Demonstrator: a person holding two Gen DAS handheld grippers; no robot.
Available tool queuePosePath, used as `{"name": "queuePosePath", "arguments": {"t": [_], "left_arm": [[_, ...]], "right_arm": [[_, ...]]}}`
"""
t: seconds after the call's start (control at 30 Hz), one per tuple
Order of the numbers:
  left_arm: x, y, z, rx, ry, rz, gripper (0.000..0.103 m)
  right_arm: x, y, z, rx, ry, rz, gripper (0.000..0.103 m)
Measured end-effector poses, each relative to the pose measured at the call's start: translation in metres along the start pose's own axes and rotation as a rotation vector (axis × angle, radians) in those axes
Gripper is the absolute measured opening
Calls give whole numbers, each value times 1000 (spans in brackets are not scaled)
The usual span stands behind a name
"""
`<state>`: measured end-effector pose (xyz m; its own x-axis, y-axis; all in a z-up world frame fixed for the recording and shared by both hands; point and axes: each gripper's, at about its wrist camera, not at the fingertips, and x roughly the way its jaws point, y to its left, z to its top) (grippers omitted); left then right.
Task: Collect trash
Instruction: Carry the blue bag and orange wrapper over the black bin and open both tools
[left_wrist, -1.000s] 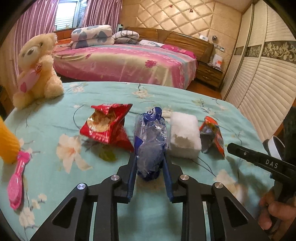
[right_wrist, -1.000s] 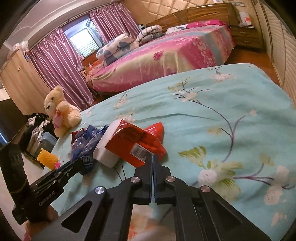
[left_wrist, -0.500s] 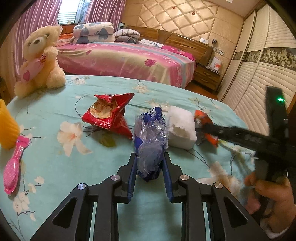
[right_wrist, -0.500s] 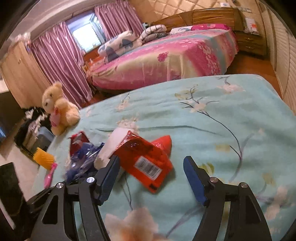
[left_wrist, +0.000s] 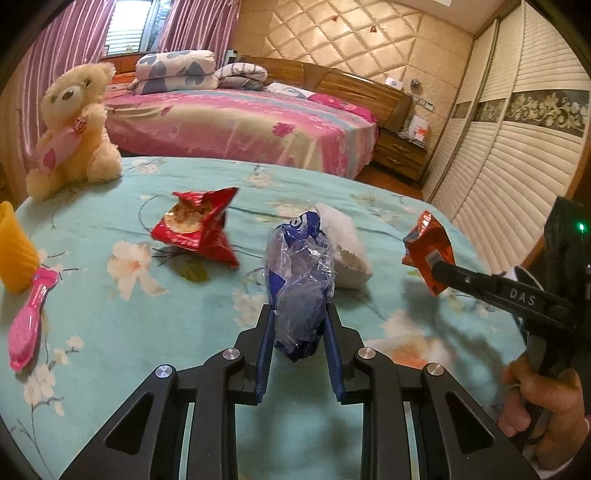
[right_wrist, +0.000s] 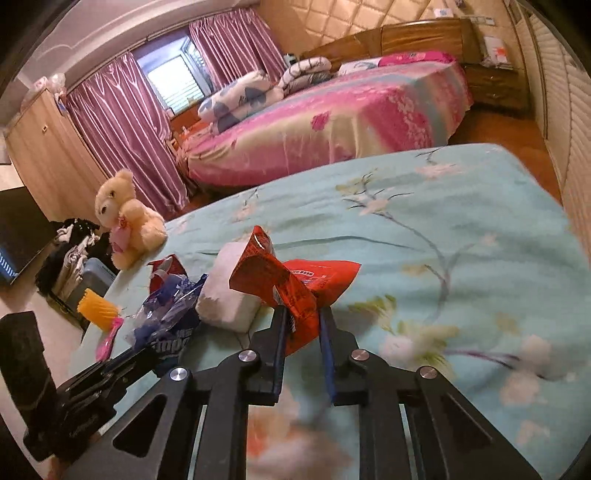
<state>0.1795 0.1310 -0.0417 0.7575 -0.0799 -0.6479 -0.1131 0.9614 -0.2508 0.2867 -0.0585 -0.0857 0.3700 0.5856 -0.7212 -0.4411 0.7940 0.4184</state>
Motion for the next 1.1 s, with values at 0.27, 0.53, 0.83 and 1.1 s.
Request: {"name": "queuePosePath", "arguments": {"t": [0.27,0.53,0.83,1.1], "left_arm": [[-12,-49,-6,90,-2,-110,24],[1,-95,-9,162,26,-192,24],[19,-133,-4,238,38,-254,24],[33,-157,-3,281,45,-293,24]], "right_arm": [[-53,-30,-19,63,-62,-23,17],[-103,-66,-29,111,-125,-98,17],[-140,-101,-41,171,-163,-163,17],[-164,-121,-45,202,-195,-208,17]]}}
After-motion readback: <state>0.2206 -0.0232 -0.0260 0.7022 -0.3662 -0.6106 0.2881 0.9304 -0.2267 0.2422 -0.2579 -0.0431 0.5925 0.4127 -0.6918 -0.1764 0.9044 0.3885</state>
